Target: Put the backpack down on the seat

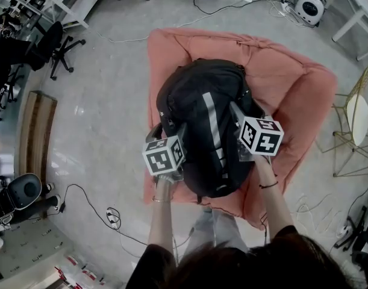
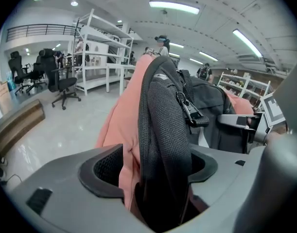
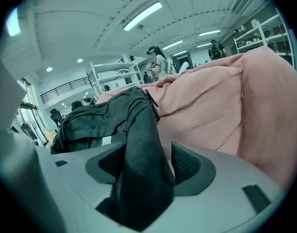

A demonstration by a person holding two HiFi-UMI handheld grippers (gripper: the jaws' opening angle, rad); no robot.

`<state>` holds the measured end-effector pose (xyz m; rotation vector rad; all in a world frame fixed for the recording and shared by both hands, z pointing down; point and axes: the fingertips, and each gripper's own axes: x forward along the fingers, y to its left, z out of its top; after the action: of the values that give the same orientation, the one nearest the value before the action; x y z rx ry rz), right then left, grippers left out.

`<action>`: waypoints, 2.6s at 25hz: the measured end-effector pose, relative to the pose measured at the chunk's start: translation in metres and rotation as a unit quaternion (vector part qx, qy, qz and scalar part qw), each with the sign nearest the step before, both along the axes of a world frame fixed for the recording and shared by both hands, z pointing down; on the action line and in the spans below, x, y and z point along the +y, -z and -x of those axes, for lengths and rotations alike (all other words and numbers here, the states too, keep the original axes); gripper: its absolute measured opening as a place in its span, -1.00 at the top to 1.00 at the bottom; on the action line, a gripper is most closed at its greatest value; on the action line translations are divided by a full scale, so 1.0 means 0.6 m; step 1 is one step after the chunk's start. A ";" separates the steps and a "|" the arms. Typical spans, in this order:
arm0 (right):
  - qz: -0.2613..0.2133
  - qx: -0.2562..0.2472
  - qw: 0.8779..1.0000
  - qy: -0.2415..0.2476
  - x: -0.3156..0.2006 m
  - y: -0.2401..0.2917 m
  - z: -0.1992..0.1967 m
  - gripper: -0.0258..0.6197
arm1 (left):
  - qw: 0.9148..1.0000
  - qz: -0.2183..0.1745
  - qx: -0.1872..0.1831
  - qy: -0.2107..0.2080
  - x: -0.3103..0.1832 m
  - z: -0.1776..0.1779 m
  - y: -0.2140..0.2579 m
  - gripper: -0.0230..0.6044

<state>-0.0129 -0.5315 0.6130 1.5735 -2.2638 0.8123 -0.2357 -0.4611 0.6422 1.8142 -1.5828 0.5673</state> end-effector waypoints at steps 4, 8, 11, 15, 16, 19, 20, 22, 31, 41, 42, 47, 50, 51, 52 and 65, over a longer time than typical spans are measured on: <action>-0.008 -0.008 1.000 -0.004 0.007 0.009 -0.004 0.17 | 1.000 -0.012 -0.006 0.008 0.020 0.000 0.011 -0.15; -0.010 -0.021 0.999 -0.022 0.030 0.024 -0.022 0.17 | 0.999 -0.033 -0.006 0.007 0.042 -0.002 0.044 -0.14; -0.018 -0.029 0.999 -0.032 0.050 0.041 -0.032 0.18 | 0.998 -0.053 -0.019 0.005 0.054 0.001 0.072 -0.06; -0.033 -0.018 0.999 -0.023 0.072 0.067 -0.031 0.43 | 0.996 -0.081 -0.038 0.008 0.071 0.002 0.111 0.30; -0.037 -0.014 0.999 -0.021 0.077 0.073 -0.030 0.49 | 0.995 -0.086 -0.042 0.006 0.076 0.001 0.119 0.37; -0.050 -0.010 0.999 -0.013 0.096 0.097 -0.022 0.65 | 0.994 -0.101 -0.050 0.003 0.093 -0.002 0.142 0.63; -0.055 -0.008 0.998 -0.009 0.102 0.107 -0.019 0.70 | 0.993 -0.107 -0.048 0.001 0.099 -0.004 0.151 0.68; -0.066 -0.003 0.998 -0.003 0.113 0.126 -0.016 0.78 | 0.992 -0.120 -0.036 -0.002 0.108 -0.011 0.169 0.75; -0.103 0.001 0.994 0.045 0.183 0.222 0.003 0.86 | 0.983 -0.178 0.018 -0.039 0.161 -0.045 0.269 0.87; -0.179 0.002 0.981 0.080 0.279 0.341 0.001 0.88 | 0.968 -0.240 0.011 -0.078 0.239 -0.037 0.384 0.88; -0.188 0.003 0.979 0.084 0.285 0.353 0.001 0.88 | 0.966 -0.247 0.007 -0.080 0.246 -0.034 0.393 0.88; -0.223 0.007 0.970 0.094 0.320 0.402 -0.004 0.88 | 0.958 -0.274 -0.004 -0.080 0.288 -0.022 0.431 0.88; -0.237 -0.001 0.967 0.090 0.345 0.421 -0.014 0.88 | 0.955 -0.284 -0.004 -0.080 0.312 -0.022 0.441 0.88; -0.241 -0.005 0.966 0.088 0.351 0.427 -0.017 0.88 | 0.954 -0.288 -0.005 -0.081 0.318 -0.022 0.444 0.88; -0.246 -0.009 0.965 0.088 0.355 0.433 -0.018 0.88 | 0.953 -0.293 -0.007 -0.081 0.322 -0.022 0.448 0.88; -0.283 -0.016 0.956 0.071 0.400 0.478 -0.066 0.88 | 0.938 -0.340 -0.023 -0.060 0.354 -0.009 0.500 0.88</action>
<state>0.0266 -0.2916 0.3263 1.5779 -2.7553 0.1476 -0.2300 -0.2487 0.3423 2.4234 -1.8534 0.1017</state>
